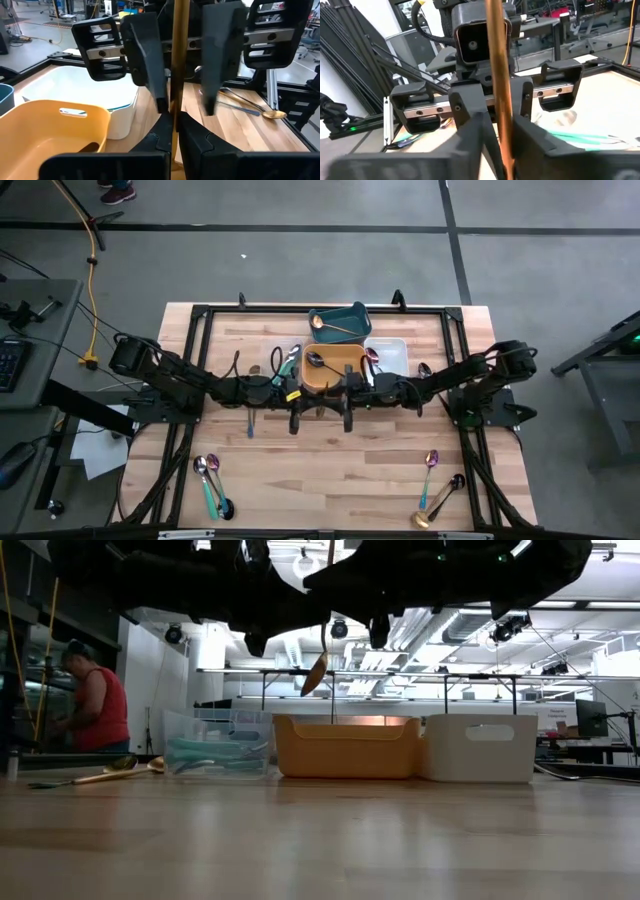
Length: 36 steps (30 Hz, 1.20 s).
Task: Sort silverware by color (type)
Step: Put the gold-colored spoon into the green bin
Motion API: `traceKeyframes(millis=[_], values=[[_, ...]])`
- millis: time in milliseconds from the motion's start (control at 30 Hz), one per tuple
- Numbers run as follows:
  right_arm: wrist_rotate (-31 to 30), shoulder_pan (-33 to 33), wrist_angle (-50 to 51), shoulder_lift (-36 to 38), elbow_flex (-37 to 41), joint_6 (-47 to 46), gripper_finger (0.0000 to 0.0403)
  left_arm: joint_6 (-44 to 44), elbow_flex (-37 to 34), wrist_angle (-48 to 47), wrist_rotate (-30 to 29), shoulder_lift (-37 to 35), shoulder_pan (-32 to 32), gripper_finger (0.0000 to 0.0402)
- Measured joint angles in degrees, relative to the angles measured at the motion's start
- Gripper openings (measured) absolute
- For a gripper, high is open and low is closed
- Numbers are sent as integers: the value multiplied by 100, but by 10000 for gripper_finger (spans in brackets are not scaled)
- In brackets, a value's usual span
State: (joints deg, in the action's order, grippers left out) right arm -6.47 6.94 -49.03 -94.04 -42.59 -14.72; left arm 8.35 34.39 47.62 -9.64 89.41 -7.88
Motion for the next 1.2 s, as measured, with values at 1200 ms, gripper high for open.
traceKeyframes(millis=[1200], values=[[-578, 145, 330, 1292, 860, 605, 14, -45, -726, -390, 12, -1462, -55, 113]])
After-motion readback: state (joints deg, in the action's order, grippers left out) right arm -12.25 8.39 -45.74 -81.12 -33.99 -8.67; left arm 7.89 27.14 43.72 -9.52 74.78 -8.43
